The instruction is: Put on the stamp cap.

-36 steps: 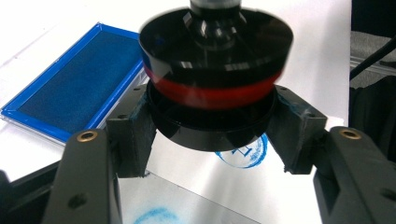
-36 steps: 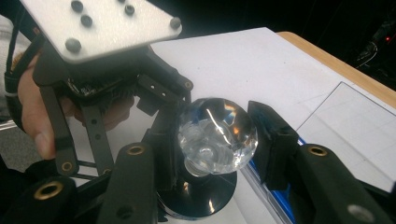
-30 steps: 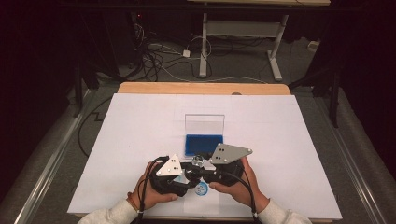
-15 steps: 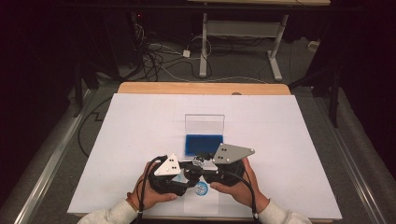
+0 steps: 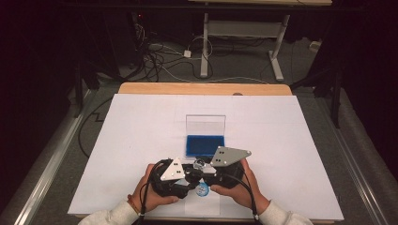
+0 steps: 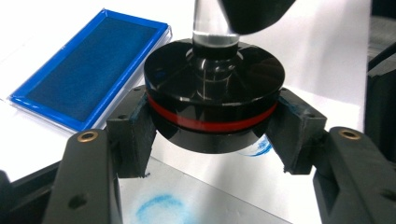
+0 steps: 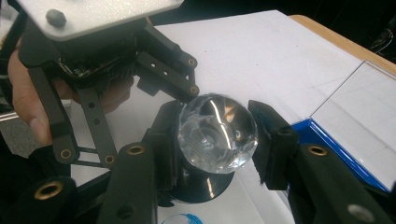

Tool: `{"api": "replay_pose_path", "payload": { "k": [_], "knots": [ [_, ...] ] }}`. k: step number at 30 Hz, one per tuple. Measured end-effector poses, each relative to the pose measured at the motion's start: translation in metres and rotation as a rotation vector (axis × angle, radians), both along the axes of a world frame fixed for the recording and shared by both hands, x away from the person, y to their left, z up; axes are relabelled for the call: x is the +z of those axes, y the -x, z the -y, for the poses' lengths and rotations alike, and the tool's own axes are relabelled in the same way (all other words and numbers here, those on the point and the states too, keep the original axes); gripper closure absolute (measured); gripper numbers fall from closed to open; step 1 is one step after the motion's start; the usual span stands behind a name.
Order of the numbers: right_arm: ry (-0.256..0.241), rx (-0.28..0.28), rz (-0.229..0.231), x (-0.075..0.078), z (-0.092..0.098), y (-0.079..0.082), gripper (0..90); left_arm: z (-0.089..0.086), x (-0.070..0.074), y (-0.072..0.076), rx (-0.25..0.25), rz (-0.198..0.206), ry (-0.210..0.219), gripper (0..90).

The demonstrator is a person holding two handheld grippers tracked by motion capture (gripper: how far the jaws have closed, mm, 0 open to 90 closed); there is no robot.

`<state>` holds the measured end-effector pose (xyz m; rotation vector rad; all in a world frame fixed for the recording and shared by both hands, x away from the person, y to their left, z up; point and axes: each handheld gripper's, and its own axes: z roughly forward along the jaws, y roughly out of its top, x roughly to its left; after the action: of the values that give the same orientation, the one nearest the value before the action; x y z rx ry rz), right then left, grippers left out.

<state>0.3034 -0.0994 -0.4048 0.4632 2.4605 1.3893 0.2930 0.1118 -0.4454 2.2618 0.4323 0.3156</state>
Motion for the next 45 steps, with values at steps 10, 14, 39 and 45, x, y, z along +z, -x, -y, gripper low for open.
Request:
{"api": "replay_pose_path", "payload": {
  "k": [10,14,39,45],
  "knots": [
    [0.011,-0.001,-0.011,-0.002,0.000,-0.001,57.3,0.001,-0.002,0.000,0.003,0.001,-0.016,36.9],
    [0.019,0.000,-0.016,-0.004,-0.001,-0.001,57.3,0.001,-0.005,-0.001,-0.002,-0.003,-0.024,36.8],
    [-0.002,-0.009,-0.003,0.000,0.004,-0.001,57.2,-0.002,-0.006,-0.004,0.010,0.000,0.030,33.9],
    [-0.019,-0.018,0.008,0.005,0.009,-0.001,57.2,0.000,-0.011,-0.005,0.031,-0.012,0.021,27.4]
  ]
}}
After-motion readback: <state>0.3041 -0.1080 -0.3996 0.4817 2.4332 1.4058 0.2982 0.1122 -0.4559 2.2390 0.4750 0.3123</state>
